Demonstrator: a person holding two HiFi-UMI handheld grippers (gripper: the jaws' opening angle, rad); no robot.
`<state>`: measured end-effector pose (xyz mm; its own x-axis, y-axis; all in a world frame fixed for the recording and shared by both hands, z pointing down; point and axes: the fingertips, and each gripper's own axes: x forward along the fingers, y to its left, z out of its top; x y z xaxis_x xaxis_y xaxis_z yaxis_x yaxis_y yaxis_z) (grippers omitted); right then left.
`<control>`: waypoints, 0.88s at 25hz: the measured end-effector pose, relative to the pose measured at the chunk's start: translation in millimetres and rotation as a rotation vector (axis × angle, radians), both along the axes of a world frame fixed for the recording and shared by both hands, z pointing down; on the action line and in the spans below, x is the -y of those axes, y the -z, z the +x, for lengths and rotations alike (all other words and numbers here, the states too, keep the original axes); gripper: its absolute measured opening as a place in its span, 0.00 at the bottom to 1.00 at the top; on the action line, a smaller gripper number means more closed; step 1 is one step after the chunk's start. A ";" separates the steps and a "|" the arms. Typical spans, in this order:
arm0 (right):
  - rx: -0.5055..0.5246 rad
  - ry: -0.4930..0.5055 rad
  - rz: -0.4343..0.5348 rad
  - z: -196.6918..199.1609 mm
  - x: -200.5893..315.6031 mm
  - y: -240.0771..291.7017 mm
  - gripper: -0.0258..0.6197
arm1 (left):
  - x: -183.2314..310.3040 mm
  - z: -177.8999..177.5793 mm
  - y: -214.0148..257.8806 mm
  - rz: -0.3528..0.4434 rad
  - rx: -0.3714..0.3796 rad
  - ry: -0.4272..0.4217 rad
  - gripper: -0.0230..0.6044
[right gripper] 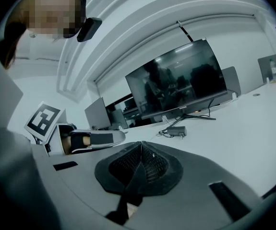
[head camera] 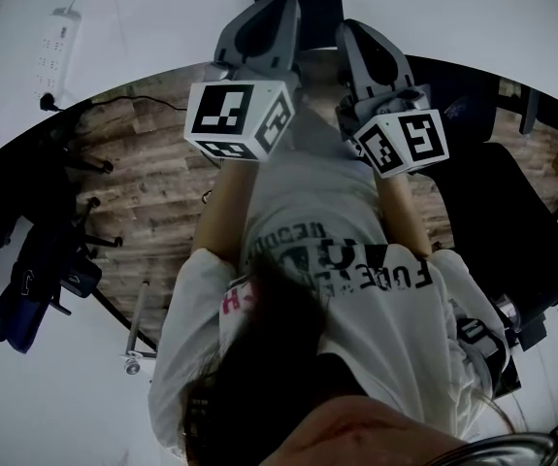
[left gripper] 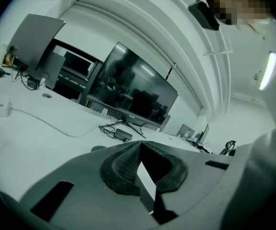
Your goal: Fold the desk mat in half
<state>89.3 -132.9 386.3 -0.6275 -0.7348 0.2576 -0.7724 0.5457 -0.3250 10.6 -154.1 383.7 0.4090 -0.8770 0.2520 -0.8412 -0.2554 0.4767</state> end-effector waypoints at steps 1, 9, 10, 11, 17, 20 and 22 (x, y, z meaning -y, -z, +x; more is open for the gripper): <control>-0.001 -0.005 0.006 -5.6 -0.3 2.3 0.04 | -0.1 -7.2 6.4 0.017 0.006 -0.001 0.04; -0.002 -0.037 0.069 -44.4 -6.4 25.5 0.04 | -14.5 -72.9 44.4 0.119 0.082 0.027 0.04; -0.001 -0.039 0.081 -48.9 -6.2 29.8 0.04 | -16.1 -81.0 48.2 0.128 0.083 0.034 0.04; -0.001 -0.041 0.093 -53.4 -6.1 34.3 0.04 | -17.9 -88.6 52.1 0.137 0.085 0.039 0.04; -0.009 -0.038 0.153 -76.8 -8.8 57.6 0.04 | -33.1 -123.6 73.2 0.186 0.093 0.057 0.04; -0.018 -0.036 0.185 -83.2 -9.1 70.9 0.04 | -41.7 -139.8 81.0 0.202 0.087 0.080 0.04; -0.021 -0.035 0.208 -86.6 -9.3 80.5 0.04 | -47.3 -149.4 85.3 0.208 0.091 0.091 0.04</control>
<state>2.8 -123.5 305.8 -0.5970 -0.7945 0.1112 -0.7973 0.5722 -0.1919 -138.8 -106.8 298.4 0.3098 -0.9462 0.0939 -0.9022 -0.2614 0.3432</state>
